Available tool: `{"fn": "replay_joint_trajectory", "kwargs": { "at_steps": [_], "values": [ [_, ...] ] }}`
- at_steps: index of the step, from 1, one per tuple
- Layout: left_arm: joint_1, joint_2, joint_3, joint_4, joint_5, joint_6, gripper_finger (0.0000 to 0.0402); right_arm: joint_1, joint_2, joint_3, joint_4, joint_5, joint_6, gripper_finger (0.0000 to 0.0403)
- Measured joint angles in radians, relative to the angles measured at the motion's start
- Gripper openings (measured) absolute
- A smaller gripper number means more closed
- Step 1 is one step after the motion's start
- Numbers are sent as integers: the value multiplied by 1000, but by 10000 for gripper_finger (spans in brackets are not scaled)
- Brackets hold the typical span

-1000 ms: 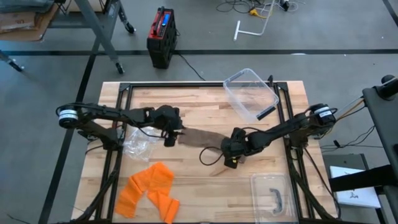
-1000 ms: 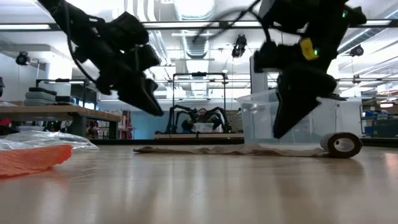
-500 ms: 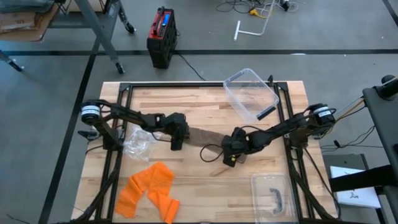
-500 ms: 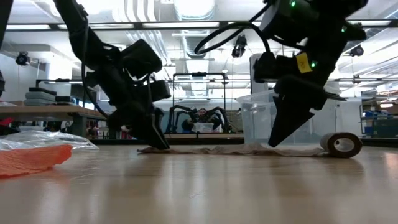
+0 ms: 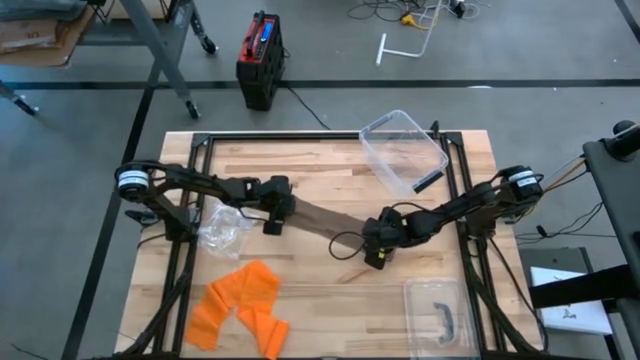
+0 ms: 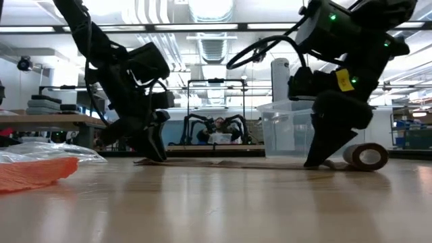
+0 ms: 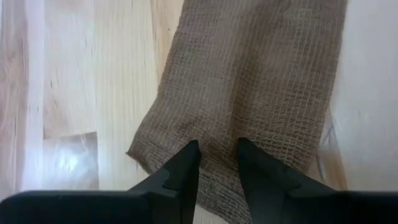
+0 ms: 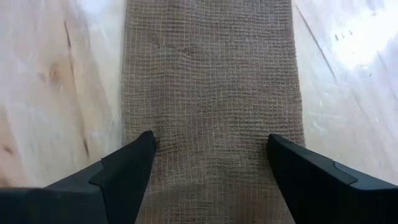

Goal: Roll bandage
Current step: Uncoil the brown bandage

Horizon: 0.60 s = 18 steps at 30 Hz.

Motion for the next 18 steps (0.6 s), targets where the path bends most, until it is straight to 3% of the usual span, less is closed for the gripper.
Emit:
{"fn": "replay_joint_trajectory", "kwargs": {
  "at_steps": [10,18],
  "values": [
    [1,-7,-101,138,9,-39,87,43,-4,-4,-73,-12,-30,309],
    [-7,-33,-64,177,40,-118,80,48,-2,-7,2,-15,-53,302]
  ]
}}
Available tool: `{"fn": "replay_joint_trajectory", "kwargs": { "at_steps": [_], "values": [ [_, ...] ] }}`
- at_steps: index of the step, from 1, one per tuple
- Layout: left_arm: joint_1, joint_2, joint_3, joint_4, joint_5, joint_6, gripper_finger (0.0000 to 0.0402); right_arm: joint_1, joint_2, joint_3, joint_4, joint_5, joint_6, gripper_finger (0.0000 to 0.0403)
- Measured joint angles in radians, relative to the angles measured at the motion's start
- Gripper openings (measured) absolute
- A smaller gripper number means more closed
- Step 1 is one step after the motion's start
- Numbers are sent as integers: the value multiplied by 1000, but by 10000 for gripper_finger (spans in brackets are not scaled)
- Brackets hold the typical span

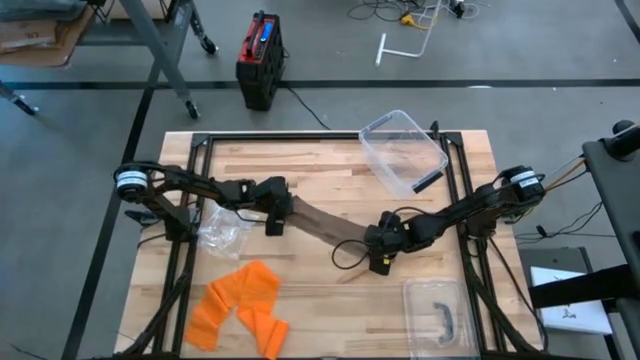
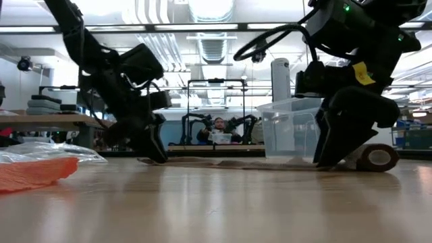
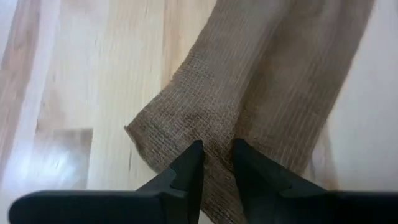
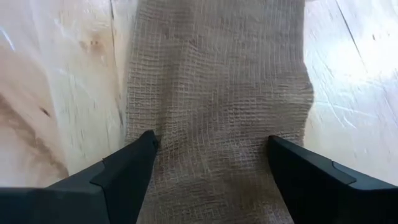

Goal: Roll bandage
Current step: Uncoil the brown bandage

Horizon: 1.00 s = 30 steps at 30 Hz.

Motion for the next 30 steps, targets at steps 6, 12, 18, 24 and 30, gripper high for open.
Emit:
{"fn": "replay_joint_trajectory", "kwargs": {
  "at_steps": [6,12,18,24,30],
  "values": [
    [-7,10,76,-15,31,-24,88,0,1,31,2,31,0,302],
    [-23,21,121,-66,105,-77,94,-1,1,37,2,63,6,302],
    [-94,10,158,-45,120,-106,88,-2,-11,37,-16,75,22,303],
    [-157,95,153,164,127,-173,78,-2,-34,56,-55,89,20,307],
    [-143,210,157,157,64,-173,70,-2,-36,74,-62,91,13,310]
  ]
}}
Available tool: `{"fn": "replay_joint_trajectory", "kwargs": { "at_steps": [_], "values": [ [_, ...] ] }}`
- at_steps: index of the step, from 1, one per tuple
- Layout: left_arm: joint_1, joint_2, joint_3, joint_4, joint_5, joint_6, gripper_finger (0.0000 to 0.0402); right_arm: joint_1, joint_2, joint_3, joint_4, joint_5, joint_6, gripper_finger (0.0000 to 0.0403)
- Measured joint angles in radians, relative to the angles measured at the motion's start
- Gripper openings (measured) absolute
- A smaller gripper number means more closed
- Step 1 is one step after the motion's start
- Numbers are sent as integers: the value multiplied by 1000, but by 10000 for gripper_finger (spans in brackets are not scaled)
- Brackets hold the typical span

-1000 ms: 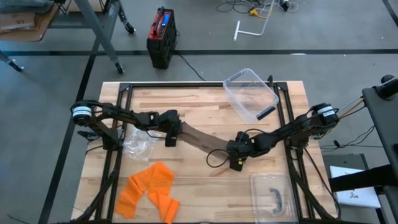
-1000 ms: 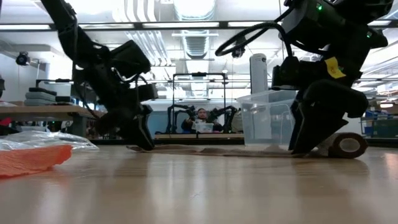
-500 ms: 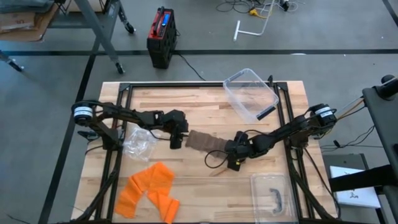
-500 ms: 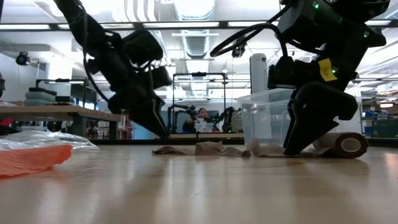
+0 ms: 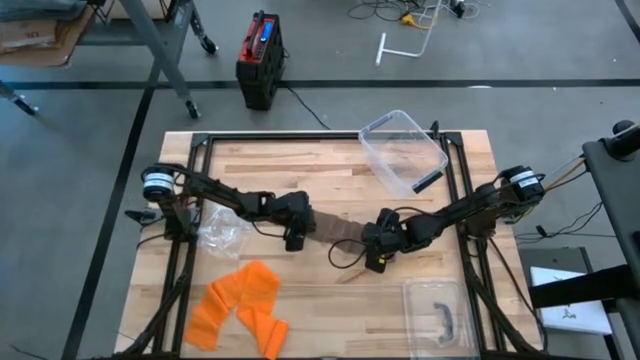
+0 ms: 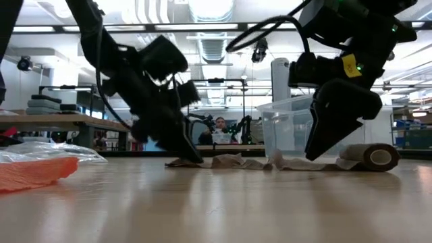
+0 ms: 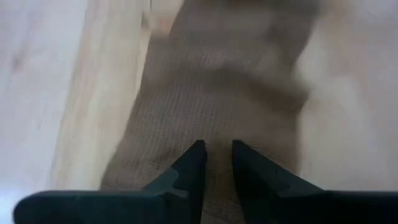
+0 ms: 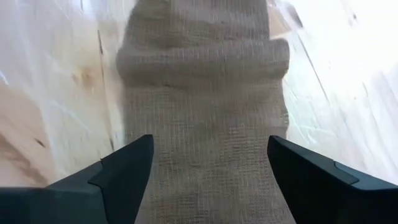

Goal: Roll bandage
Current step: Uncoil the brown bandage

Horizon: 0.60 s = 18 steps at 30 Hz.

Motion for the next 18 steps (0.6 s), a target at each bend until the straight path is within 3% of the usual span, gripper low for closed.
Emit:
{"fn": "replay_joint_trajectory", "kwargs": {
  "at_steps": [5,8,11,18],
  "values": [
    [7,-8,8,-93,-9,11,70,0,-1,15,35,11,-4,311],
    [7,-41,4,-147,-11,20,76,-3,14,15,164,13,-18,311],
    [8,-80,0,-223,-31,44,82,-7,64,17,301,19,-41,311],
    [9,-138,-3,-317,-101,126,93,-31,197,67,419,66,-118,302]
  ]
}}
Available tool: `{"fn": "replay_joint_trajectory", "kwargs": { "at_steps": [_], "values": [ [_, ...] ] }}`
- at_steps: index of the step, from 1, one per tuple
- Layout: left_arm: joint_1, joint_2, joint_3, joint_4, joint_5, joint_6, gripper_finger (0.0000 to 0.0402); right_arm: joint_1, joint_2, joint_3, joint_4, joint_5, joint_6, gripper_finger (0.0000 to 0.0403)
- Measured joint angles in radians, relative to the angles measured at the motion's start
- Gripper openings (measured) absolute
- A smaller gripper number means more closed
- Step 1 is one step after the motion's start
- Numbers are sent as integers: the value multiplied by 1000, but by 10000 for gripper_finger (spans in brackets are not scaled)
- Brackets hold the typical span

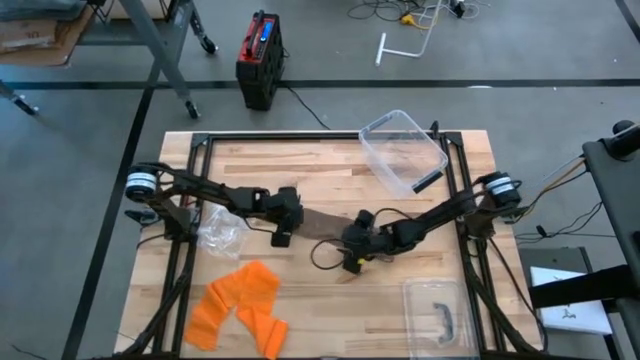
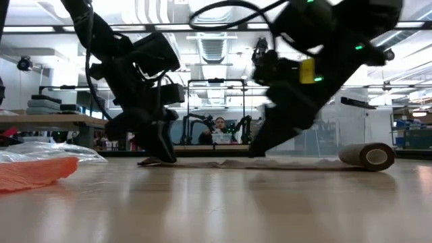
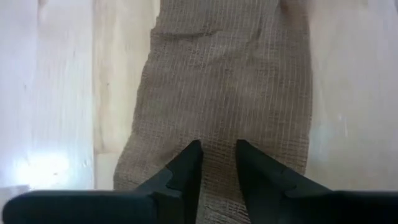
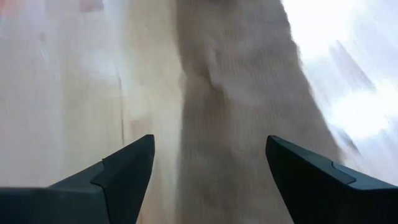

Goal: Roll bandage
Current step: Uncoil the brown bandage

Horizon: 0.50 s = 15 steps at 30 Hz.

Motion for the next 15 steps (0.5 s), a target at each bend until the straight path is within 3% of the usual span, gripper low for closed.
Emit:
{"fn": "replay_joint_trajectory", "kwargs": {
  "at_steps": [9,15],
  "values": [
    [-2,18,11,281,86,-65,88,-50,53,54,-4,-7,-48,251],
    [-2,125,38,418,88,-71,72,-65,40,48,11,-10,-39,214]
  ]
}}
